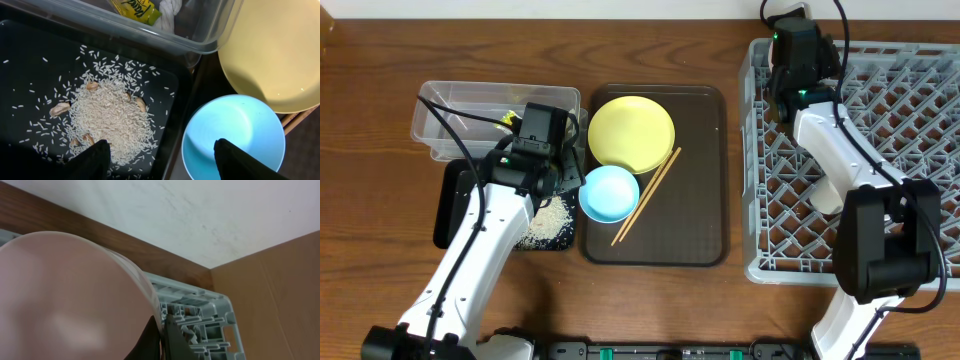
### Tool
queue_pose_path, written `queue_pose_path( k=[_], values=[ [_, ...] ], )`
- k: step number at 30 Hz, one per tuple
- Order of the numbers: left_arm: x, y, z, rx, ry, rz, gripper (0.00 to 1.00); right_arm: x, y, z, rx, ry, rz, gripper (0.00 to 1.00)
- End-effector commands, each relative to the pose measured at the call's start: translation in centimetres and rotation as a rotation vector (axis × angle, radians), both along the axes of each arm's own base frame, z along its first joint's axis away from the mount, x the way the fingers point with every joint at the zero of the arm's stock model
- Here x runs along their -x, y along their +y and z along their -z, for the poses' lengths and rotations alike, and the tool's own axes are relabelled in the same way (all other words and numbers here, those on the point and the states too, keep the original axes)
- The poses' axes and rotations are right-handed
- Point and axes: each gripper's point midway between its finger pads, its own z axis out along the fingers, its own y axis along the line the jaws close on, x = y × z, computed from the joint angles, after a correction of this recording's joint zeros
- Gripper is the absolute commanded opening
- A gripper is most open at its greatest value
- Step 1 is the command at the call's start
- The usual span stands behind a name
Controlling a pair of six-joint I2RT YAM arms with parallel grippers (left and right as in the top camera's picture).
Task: Sort waste into correct bins and load items into the dishwasher rack
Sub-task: 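Lower the pink bowl into the back of the rack and release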
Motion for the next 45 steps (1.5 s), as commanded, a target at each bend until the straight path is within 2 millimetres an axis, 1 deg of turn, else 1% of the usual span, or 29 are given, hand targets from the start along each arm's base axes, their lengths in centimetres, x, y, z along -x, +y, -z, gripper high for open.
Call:
queue_pose_path(
  k=[1, 5, 7, 10, 16, 19, 26, 29, 34, 35, 37, 40, 41, 43, 45],
  values=[
    [-0.2, 0.3, -0.6, -0.008, -0.019, -0.012, 0.69, 0.4, -0.5, -0.1, 0.043, -0.003, 0.057, 0.01],
    [-0.2, 0.3, -0.6, -0.008, -0.020, -0.012, 0.70, 1.0, -1.8, -1.1, 0.082, -0.034, 0.136, 0.01],
    [-0.2, 0.3, -0.6, -0.008, -0.020, -0.012, 0.70, 1.1, -2.0, -1.1, 0.087, -0.031, 0.146, 0.01],
    [-0.2, 0.3, -0.6, -0.008, -0.020, -0.012, 0.69, 1.5, -2.0, -0.4, 0.082, -0.004, 0.149, 0.01],
    [-0.2, 0.3, -0.6, -0.008, -0.020, -0.012, 0.69, 2.8, -2.1, 1.9, 0.038, 0.037, 0.182, 0.01],
    [-0.2, 0.3, -0.6, -0.008, -0.021, -0.012, 0.69, 3.0, -1.5, 2.4, 0.030, 0.048, 0.175, 0.01],
    [-0.2, 0.3, -0.6, -0.008, -0.019, -0.012, 0.70, 3.1, 1.1, 2.7, 0.031, 0.068, 0.117, 0.01],
    [-0.1, 0.3, -0.5, -0.009, -0.017, -0.012, 0.70, 3.4, 2.1, 3.2, 0.041, 0.097, 0.096, 0.01],
    [-0.1, 0.3, -0.6, -0.009, -0.017, -0.012, 0.70, 4.4, 2.5, 4.0, 0.012, 0.124, 0.115, 0.01],
    [-0.1, 0.3, -0.5, -0.009, -0.016, -0.012, 0.70, 4.7, 2.5, 4.2, 0.000, 0.125, 0.126, 0.05],
    [-0.1, 0.3, -0.5, -0.009, -0.016, -0.012, 0.70, 5.2, 2.4, 4.4, -0.035, 0.120, 0.150, 0.17],
    [-0.1, 0.3, -0.5, -0.009, -0.017, -0.012, 0.70, 5.9, 2.8, 4.7, -0.092, 0.143, 0.141, 0.25],
    [-0.1, 0.3, -0.5, -0.009, -0.017, -0.012, 0.70, 6.2, 3.1, 4.7, -0.121, 0.155, 0.131, 0.30],
    [-0.1, 0.3, -0.5, -0.009, -0.016, -0.012, 0.70, 6.6, 3.7, 4.7, -0.176, 0.175, 0.106, 0.46],
    [-0.1, 0.3, -0.5, -0.009, -0.016, -0.012, 0.70, 7.1, 4.5, 4.2, -0.224, 0.192, 0.067, 0.53]
  ],
)
